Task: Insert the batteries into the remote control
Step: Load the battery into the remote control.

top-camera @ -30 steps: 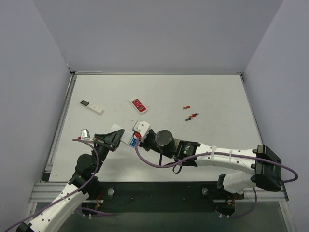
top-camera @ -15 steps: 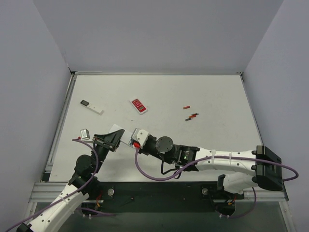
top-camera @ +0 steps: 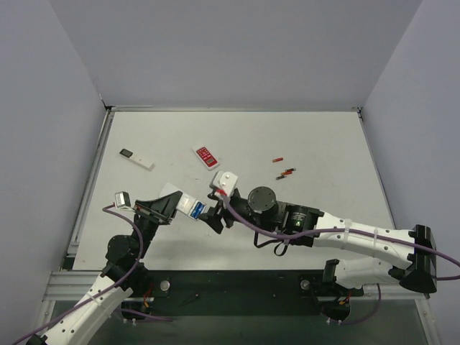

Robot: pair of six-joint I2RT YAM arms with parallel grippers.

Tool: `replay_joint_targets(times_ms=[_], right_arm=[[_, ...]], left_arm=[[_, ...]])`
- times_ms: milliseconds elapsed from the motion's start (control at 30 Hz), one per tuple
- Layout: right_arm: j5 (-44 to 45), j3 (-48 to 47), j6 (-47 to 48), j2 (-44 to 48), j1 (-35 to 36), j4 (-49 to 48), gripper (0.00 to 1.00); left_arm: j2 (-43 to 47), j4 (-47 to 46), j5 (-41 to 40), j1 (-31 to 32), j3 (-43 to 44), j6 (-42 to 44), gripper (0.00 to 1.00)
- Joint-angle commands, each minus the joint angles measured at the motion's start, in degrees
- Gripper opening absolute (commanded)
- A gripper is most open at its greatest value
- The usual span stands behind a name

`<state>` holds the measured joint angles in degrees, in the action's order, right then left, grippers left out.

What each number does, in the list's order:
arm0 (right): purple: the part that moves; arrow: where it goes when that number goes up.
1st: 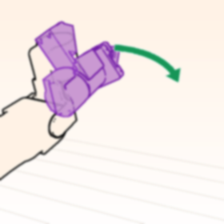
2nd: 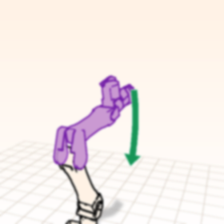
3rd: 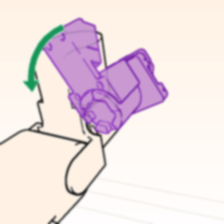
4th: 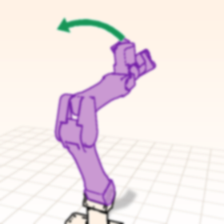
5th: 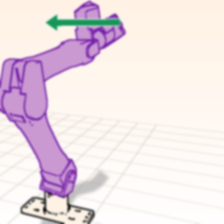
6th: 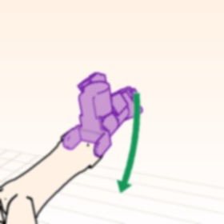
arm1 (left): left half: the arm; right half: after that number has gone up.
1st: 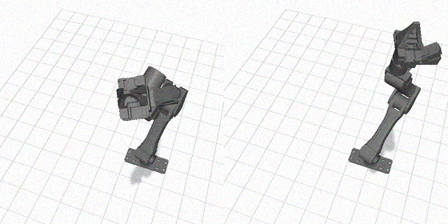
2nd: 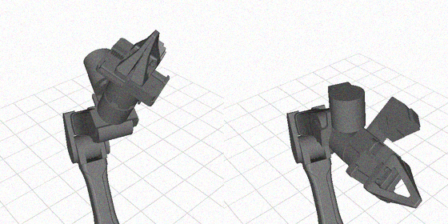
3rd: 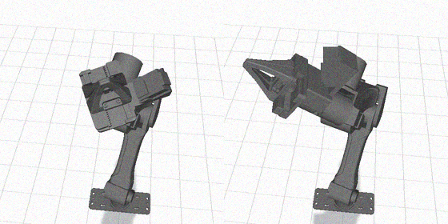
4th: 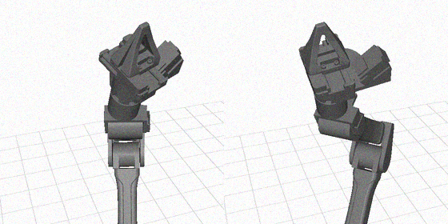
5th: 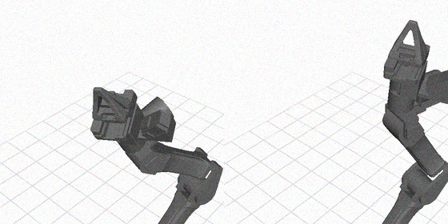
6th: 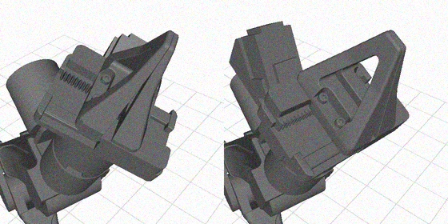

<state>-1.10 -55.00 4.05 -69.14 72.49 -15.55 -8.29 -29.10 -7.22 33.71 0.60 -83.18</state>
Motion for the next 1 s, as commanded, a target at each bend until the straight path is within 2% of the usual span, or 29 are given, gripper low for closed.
replay_joint_targets(times_ms=[0, 167, 267, 500, 967], right_arm=[[-5.39, -1.25, -15.72, 4.36, -6.38, 0.88, 0.58], [-3.12, 1.65, -25.12, 5.86, -9.29, -0.79, 0.60], [-4.69, 2.88, -30.92, 4.73, -10.69, -3.07, 0.60], [-4.96, 3.14, -36.21, 0.77, -10.79, -4.40, 0.61], [-13.22, 8.07, -44.48, -2.22, -14.30, -12.48, 0.44]], left_arm=[[0.21, -5.17, 1.51, 0.04, -5.44, 2.14, 0.00], [-1.55, -5.88, 2.21, 0.04, -4.38, 3.46, 0.00], [-3.30, -7.54, 2.65, 0.04, -4.29, 3.55, 0.00], [-5.33, -10.01, 3.18, 0.04, -3.94, 3.81, 0.00], [-5.06, -10.97, 2.57, 0.04, -3.94, 3.72, 0.00]])
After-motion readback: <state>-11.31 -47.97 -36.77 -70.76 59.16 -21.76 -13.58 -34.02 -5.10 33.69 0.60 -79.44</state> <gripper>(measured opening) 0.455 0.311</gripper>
